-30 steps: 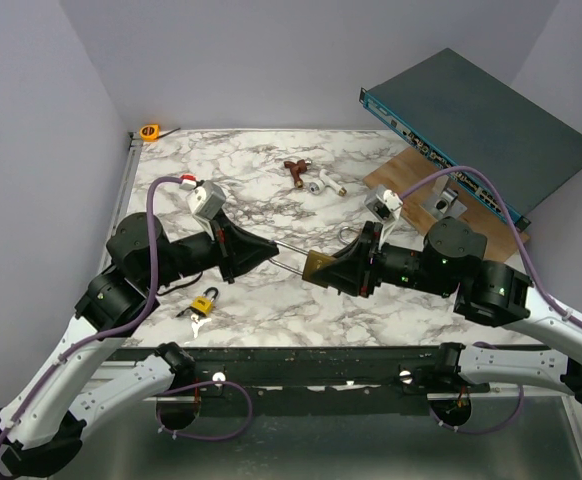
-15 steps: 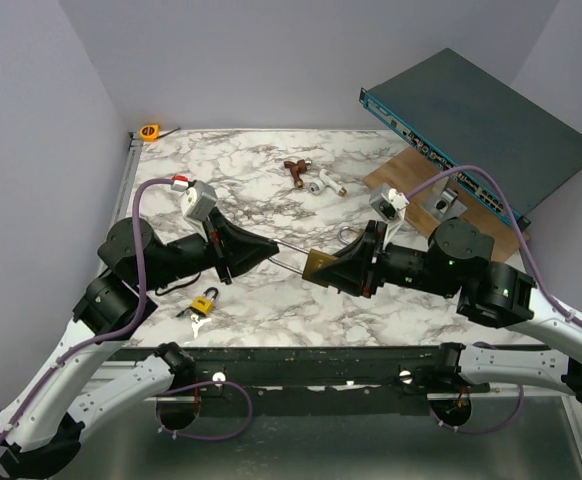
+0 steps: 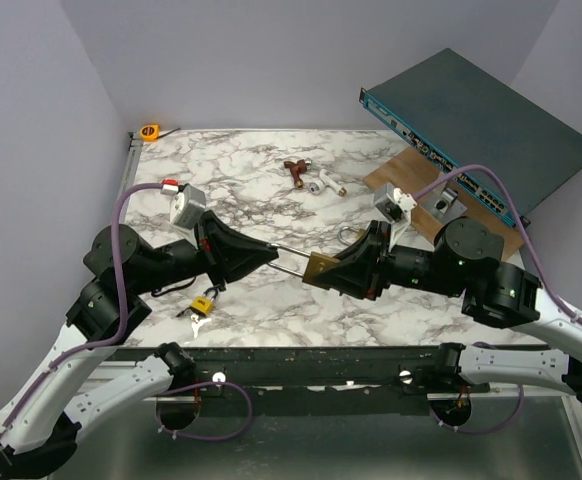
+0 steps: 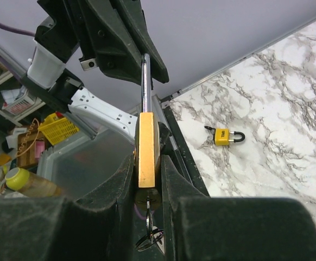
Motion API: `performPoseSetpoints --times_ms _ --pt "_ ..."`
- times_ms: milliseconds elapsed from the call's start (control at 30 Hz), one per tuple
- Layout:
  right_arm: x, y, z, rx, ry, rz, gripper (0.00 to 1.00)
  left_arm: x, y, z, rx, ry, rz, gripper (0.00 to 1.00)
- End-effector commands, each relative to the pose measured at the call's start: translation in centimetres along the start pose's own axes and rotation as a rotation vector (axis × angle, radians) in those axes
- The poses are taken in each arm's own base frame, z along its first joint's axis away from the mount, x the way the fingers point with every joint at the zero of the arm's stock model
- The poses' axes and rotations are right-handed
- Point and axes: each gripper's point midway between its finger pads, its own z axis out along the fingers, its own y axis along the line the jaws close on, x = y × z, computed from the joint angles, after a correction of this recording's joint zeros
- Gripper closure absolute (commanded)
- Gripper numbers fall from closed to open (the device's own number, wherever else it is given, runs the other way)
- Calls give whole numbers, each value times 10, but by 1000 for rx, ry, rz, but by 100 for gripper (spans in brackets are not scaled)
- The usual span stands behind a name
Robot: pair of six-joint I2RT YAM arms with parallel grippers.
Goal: Lock with the key
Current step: Lock the lock.
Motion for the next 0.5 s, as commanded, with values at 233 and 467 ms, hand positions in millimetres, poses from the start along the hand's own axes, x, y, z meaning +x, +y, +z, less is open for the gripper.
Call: performPoseSetpoints --times_ms 233,467 --pt "-54 -2 35 5 -224 -63 99 49 -87 -22 491 283 -126 100" --pt "-57 8 35 -43 -225 -73 99 51 -87 -21 492 291 -130 100"
